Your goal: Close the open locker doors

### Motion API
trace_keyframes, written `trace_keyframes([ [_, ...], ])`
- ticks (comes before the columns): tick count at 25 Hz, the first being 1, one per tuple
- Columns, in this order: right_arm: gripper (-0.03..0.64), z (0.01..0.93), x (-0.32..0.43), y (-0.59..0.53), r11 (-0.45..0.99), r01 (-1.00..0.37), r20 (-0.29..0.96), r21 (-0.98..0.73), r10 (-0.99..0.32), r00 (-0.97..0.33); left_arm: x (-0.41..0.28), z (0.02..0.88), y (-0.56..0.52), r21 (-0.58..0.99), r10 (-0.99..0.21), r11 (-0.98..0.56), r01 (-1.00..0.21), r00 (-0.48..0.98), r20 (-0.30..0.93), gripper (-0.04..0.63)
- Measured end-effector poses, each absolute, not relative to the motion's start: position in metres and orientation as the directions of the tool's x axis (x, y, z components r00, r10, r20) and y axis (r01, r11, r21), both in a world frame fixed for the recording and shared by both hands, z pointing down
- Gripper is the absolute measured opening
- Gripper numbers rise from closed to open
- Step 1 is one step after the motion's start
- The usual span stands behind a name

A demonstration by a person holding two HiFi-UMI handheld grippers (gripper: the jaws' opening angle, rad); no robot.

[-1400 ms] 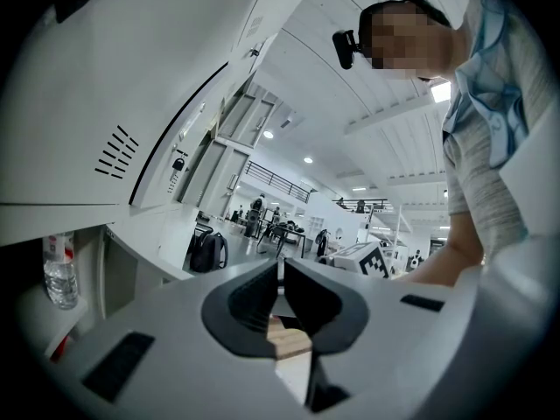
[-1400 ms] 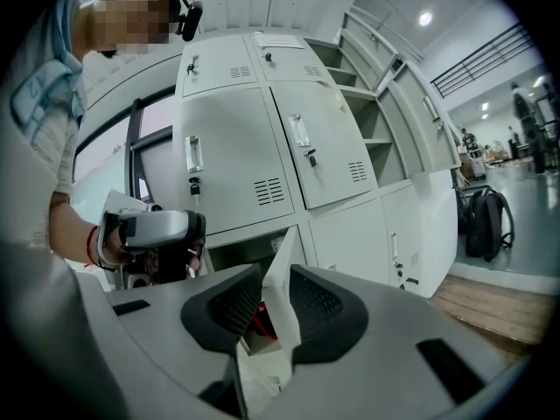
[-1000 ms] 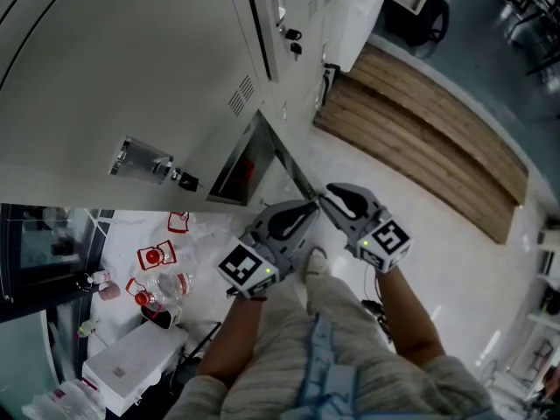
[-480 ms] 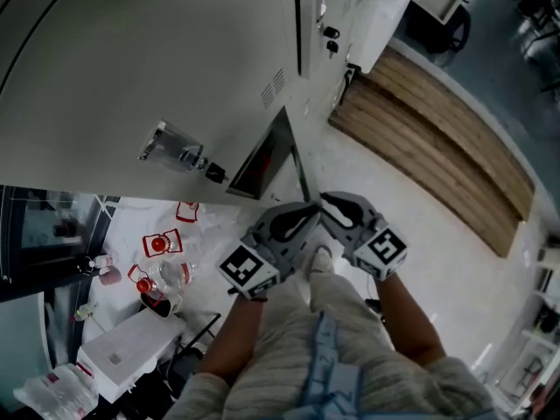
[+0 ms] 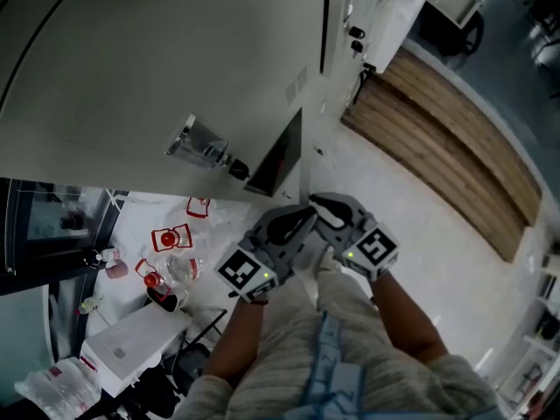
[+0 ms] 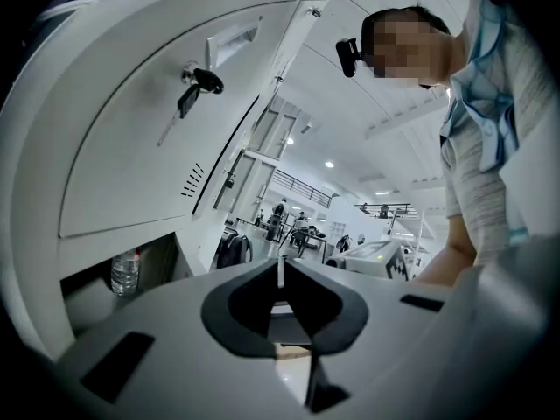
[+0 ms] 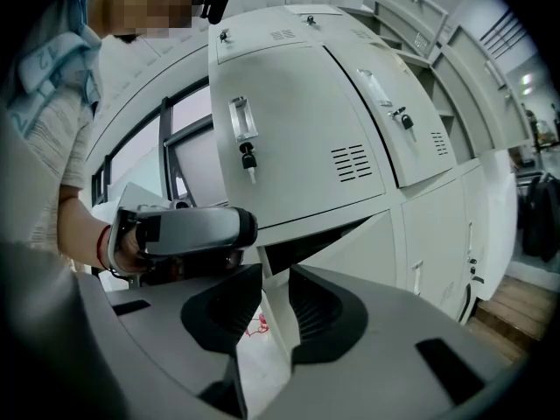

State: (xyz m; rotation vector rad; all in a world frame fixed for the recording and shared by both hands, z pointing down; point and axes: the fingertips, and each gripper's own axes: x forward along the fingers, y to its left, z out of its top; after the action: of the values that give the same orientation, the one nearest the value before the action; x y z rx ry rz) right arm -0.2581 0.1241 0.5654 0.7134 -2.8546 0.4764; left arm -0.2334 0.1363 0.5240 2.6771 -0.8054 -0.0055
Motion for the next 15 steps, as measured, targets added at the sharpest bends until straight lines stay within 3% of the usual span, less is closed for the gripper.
trace_keyframes([
  [15, 0.094, 0.569, -0.334, 0.110, 0.864, -0.440, 0.247, -0.245, -0.383, -0.890, -0.293, 0.520, 0.142, 0.338, -0.606, -0.725, -0.600, 0.789, 0.101, 0.003],
])
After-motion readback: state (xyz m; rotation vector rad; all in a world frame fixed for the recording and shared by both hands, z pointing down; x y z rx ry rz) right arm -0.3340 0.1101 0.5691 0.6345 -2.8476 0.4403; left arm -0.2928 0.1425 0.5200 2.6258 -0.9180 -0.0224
